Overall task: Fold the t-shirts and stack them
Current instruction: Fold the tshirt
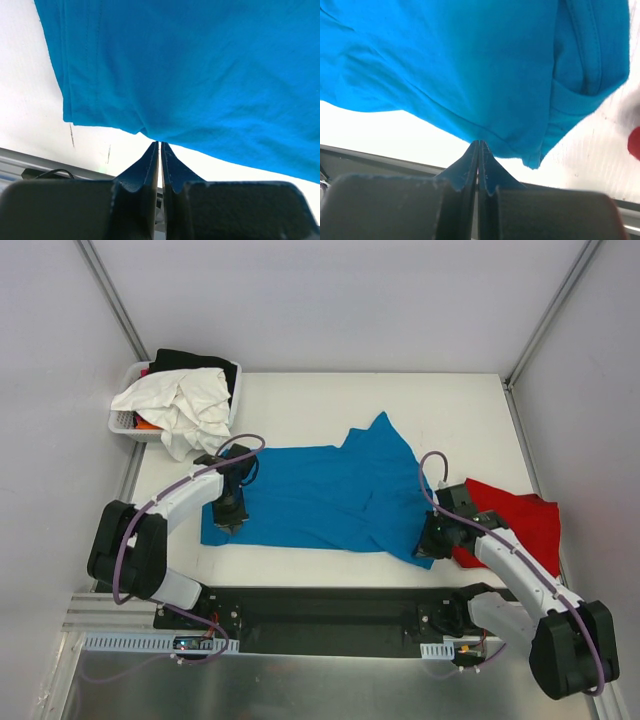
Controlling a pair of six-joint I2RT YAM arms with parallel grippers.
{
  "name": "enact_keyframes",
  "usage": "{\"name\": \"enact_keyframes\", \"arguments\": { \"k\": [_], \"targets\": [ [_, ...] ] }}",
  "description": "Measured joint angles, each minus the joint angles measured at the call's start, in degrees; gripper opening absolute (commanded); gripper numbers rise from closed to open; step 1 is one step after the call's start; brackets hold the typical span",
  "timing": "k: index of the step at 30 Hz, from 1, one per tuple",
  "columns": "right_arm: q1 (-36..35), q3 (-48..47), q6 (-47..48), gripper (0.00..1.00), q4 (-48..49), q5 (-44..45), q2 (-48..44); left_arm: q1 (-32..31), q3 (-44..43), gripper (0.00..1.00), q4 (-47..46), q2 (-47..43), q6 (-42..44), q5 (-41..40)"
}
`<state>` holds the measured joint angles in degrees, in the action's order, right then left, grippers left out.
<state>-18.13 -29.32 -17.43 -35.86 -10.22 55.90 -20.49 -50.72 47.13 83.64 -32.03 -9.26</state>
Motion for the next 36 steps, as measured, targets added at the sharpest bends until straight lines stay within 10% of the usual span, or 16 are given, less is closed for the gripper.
{"name": "enact_keyframes", "arguments": {
  "k": [36],
  "targets": [
    [-0.24,-0.96,0.48,0.01,-4.13,0.42,0.31,0.37,-8.46,0.04,-8.52,6.91,3.13,0.31]
  ]
}}
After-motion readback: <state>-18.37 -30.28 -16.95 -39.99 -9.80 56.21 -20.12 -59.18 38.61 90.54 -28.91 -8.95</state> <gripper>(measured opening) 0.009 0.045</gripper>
